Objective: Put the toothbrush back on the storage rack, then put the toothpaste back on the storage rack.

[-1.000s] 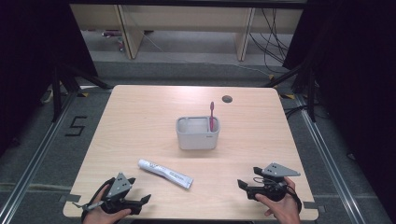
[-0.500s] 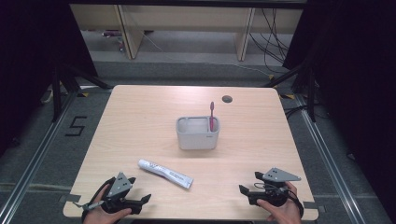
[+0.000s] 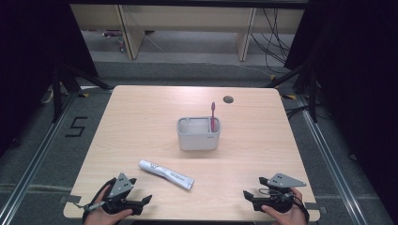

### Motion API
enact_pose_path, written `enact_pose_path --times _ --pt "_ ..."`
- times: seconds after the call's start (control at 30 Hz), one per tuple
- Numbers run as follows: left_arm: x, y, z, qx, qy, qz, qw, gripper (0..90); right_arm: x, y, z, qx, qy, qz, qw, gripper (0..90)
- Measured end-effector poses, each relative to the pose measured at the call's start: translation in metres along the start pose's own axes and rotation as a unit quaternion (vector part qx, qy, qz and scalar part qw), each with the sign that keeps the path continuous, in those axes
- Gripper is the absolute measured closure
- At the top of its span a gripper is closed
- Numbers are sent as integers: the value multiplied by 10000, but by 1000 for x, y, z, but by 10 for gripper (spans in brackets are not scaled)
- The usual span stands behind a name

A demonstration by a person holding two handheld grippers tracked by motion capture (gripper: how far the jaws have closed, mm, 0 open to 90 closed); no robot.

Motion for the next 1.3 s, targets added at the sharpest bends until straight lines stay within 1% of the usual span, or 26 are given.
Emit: enact_pose_path --times 0.03,0.1,0.2,0.27,0.3,0.43,0.5,0.53,0.57,0.6,0.63,0.67,0.7,0.73,0.77,0.8,0.83,0.87,0.93,0.97,1.0,1.03,1.13,1.2,1.23,1.3 --pt "0 1 0 -49 20 30 10000 172 2 -2 -1 43 55 -34 10000 180" --pt "1 0 0 6 11 11 10000 172 2 -1 -3 16 52 -70 10000 179" --pt "1 0 -1 -26 7 -35 10000 173 2 1 -5 50 51 -112 9999 179" --pt "1 0 -1 -41 33 -33 10000 172 4 3 -5 22 65 -52 10000 179" --pt "1 0 -1 -34 24 -34 10000 173 4 3 -5 49 73 -135 9999 179" --pt "0 0 -1 -59 -11 9 10000 172 4 2 -4 60 72 -185 9998 179" --pt "-2 -1 -1 -24 23 0 10000 172 4 2 -5 42 112 -147 9998 179" --pt "-1 -1 0 -2 56 -3 10000 171 5 4 -4 15 143 11 9999 179" --pt "-1 -1 0 -2 56 -3 10000 169 5 4 -4 15 143 11 9999 179" --pt "-1 -1 0 59 -55 0 10000 167 5 1 -5 63 104 -151 9998 179" --pt "-1 -1 -1 73 -50 -21 10000 166 4 1 -5 73 106 -149 9998 179" --pt "-2 -3 0 87 -137 -136 9998 166 4 1 -5 65 106 -154 9998 179" --pt "-2 -3 0 87 -137 -136 9998 166 4 1 -5 65 106 -154 9998 179" --pt "-2 -2 -1 126 -120 13 9998 166 5 1 -5 67 113 -148 9998 179" --pt "-2 -4 0 149 -231 -50 9996 165 5 1 -5 65 108 -150 9998 179" --pt "-2 -4 0 149 -231 -50 9996 164 5 1 -6 68 111 -154 9998 179" --pt "-2 -1 -3 147 -73 198 9997 164 5 1 -6 68 111 -154 9998 179" --pt "-3 -3 -2 182 -229 88 9995 159 4 2 -5 3 93 -139 9999 179" --pt "-6 -2 -3 122 -230 330 9991 158 5 3 -5 30 111 -141 9998 180" --pt "-7 -3 -1 87 -300 322 9990 158 5 4 -4 -17 142 -14 9999 181" --pt "-9 -1 -2 75 -192 522 9984 159 5 2 -4 53 131 -153 9998 180" --pt "-9 -1 -2 75 -192 522 9984 159 5 2 -4 53 131 -153 9998 180" --pt "-14 4 3 29 -101 954 9954 161 5 0 -5 38 80 -158 9998 181" --pt "-17 7 4 71 -41 1047 9945 161 5 0 -6 69 120 -138 9998 181" --pt "-19 7 5 111 -14 1015 9948 161 5 1 -5 36 131 -27 9999 181" --pt "-23 7 5 141 34 1074 9941 160 6 -2 -4 47 118 -84 9999 182"
Point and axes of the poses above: each handheld gripper's, and its own axes: z roughly forward along the jaws, x roughly out of its underside, y roughly to its left, the point moved 1 cm from there along z, roughly forward along the jaws
